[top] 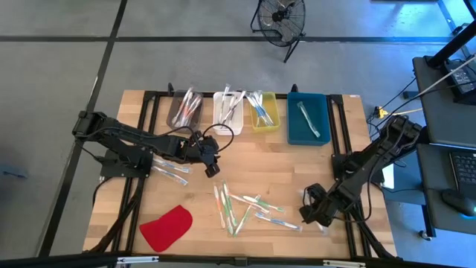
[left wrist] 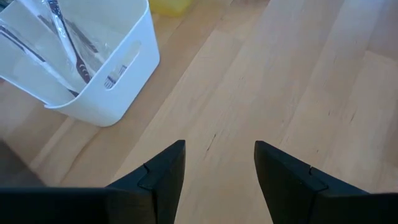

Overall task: Pick & Place Toothbrushes
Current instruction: Put the blue toothbrush into the yellow bin

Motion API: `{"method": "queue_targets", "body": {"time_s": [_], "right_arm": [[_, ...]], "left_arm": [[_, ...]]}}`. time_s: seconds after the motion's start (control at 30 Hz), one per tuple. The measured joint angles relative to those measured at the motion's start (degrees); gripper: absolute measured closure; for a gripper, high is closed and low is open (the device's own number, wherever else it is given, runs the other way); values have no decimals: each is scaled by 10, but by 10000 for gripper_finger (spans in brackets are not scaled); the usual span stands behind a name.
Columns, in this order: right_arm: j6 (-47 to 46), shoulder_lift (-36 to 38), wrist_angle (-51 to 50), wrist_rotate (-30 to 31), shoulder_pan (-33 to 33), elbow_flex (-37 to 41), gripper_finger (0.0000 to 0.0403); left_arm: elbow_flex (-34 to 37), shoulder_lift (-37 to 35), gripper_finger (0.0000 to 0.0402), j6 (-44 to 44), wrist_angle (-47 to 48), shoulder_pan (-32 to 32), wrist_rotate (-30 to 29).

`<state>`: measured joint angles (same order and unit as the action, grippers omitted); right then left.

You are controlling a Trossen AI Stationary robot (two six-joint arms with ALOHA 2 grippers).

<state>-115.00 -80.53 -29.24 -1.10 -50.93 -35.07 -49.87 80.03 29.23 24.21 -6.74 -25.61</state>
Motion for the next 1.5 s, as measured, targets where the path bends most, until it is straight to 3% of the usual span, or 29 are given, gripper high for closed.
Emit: {"method": "queue_targets", "body": {"time_s": [0.4,0.67,1.5], "right_arm": [[145,0,59,101,82,0,389],[257,1,98,140,156,-1,389],[689,1,367,152,425,-1,389]], "left_arm": [[0,0,215,-11,0,0,1],[0,0,215,-26,0,0,34],[0,0,215,-15,83,-20,78]]}}
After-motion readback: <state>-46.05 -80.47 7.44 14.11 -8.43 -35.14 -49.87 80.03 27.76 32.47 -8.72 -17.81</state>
